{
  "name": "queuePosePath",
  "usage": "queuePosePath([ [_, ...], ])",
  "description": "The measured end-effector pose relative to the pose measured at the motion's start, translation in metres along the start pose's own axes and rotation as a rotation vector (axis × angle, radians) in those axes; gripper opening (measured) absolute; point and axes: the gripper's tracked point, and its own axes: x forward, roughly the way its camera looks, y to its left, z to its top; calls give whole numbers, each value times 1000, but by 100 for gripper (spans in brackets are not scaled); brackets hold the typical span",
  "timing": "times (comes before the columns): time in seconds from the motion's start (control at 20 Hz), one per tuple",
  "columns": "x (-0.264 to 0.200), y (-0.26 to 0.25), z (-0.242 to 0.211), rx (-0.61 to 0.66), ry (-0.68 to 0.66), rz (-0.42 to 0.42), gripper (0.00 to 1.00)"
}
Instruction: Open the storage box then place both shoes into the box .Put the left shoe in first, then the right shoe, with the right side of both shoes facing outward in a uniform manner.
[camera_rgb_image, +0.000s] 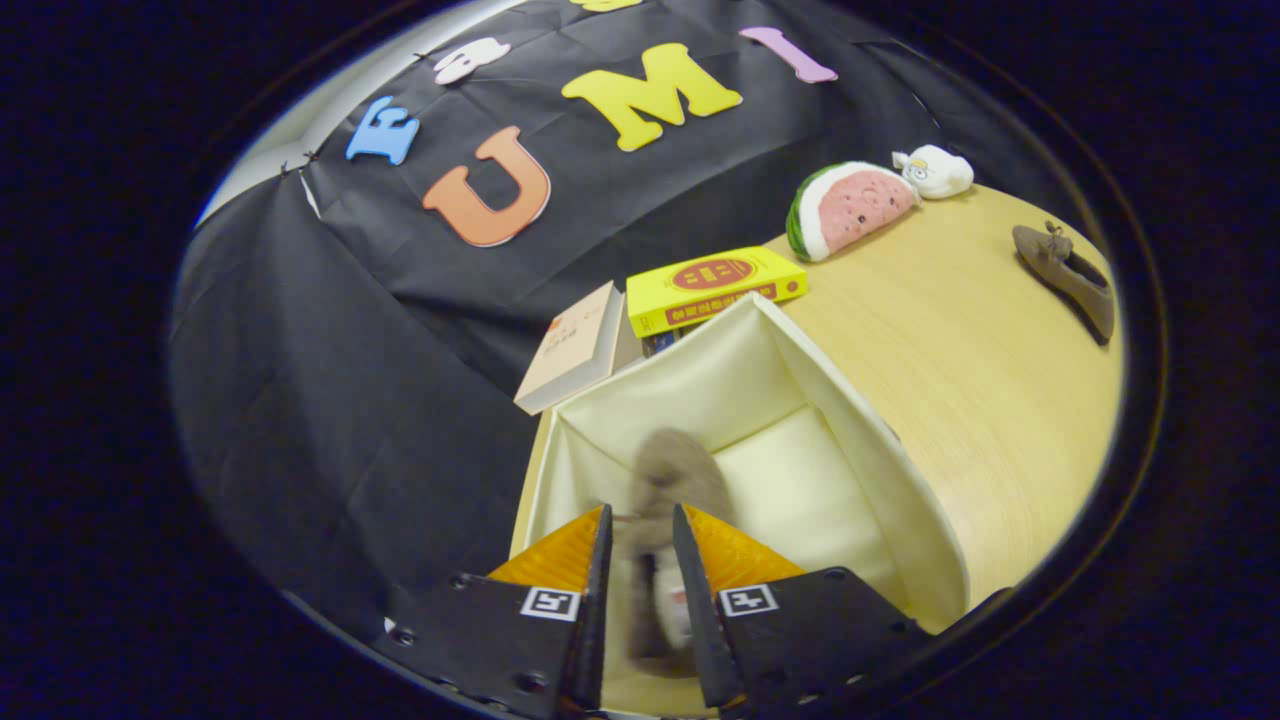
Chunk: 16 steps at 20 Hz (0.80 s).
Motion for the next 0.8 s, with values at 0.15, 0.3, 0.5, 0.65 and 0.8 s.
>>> queuePosePath([
  [0.15,-16,13,17,-130,-67,24,67],
  [0.3,-38,14,31,-241,-114,64,86],
  [0.5,-73,-8,75,-336,-224,81,91],
  [0.65,-102,-42,114,-397,-280,77,91],
  [0.8,-127,-101,154,-494,-318,41,95],
])
